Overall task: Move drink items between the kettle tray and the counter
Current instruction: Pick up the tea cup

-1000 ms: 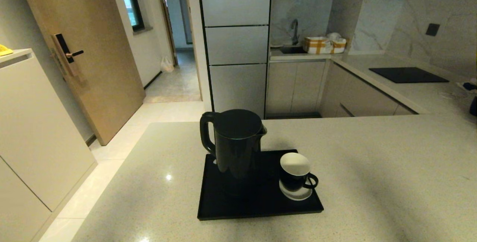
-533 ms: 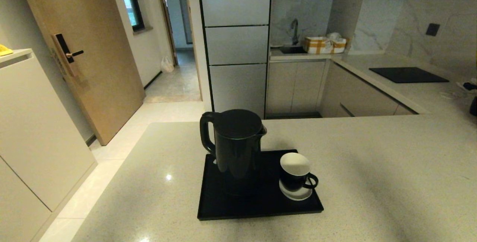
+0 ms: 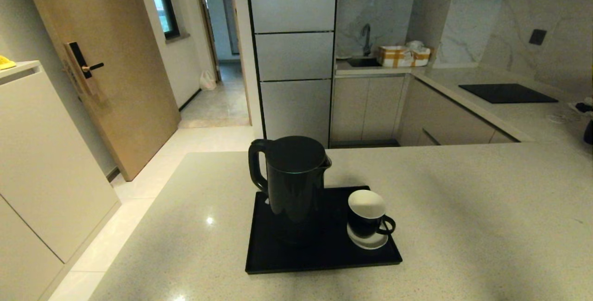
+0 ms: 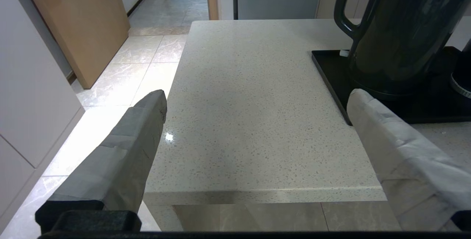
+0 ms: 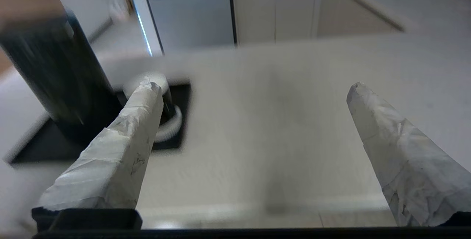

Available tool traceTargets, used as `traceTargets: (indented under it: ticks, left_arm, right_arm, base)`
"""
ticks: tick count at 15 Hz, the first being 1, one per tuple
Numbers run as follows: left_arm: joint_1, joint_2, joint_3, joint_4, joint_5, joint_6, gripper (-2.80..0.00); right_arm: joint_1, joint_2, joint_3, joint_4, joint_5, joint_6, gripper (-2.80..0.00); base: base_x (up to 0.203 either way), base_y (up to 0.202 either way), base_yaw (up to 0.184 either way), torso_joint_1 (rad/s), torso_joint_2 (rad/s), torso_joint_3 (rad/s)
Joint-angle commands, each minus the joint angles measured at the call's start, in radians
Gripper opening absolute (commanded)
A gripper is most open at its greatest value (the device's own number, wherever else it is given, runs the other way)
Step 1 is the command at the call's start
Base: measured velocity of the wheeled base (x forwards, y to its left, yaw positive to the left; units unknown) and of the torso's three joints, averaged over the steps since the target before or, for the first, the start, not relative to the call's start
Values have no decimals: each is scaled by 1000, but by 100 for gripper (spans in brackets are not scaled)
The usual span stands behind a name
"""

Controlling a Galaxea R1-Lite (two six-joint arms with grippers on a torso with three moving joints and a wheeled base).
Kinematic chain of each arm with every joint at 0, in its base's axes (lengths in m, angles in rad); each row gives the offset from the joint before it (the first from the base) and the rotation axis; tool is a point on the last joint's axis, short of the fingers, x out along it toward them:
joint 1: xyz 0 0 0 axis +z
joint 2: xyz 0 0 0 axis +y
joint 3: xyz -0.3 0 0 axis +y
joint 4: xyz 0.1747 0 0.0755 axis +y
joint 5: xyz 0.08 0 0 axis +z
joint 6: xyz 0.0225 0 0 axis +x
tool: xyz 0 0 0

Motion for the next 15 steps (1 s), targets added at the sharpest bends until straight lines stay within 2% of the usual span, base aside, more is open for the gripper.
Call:
traceTargets:
  ticks: [1, 4, 7, 8, 11, 13, 15]
  left_arm:
    - [0, 0, 0, 0, 0, 0, 0]
    - [2, 0, 0, 1, 0, 0, 0]
    - [2, 0, 0, 0, 0, 0, 0]
    - [0, 0, 0, 1, 0, 0, 0]
    - [0, 0, 0, 0, 0, 0, 0]
    - [0, 0, 0, 0, 0, 0, 0]
    - [0, 0, 0, 1, 0, 0, 0]
  right_arm:
    - [0, 119, -169, 18, 2, 52, 0]
    - [1, 281, -409, 190, 31, 114, 0]
    - [-2, 345, -526, 391, 95, 178, 0]
    - [-10, 337, -535, 451, 99, 183, 0]
    - [-23, 292, -494, 472, 105, 186, 0]
    - [-23, 294, -492, 497, 142, 192, 0]
    - [-23, 314, -490, 576, 165, 193, 0]
  base:
    - [0, 0, 0, 0, 0, 0]
    - [0, 0, 0, 0, 0, 0]
    - [0, 0, 0, 0, 0, 0]
    - [0, 0, 0, 0, 0, 0]
    - [0, 0, 0, 0, 0, 0]
    - [0, 0, 0, 0, 0, 0]
    - [0, 0, 0, 0, 0, 0]
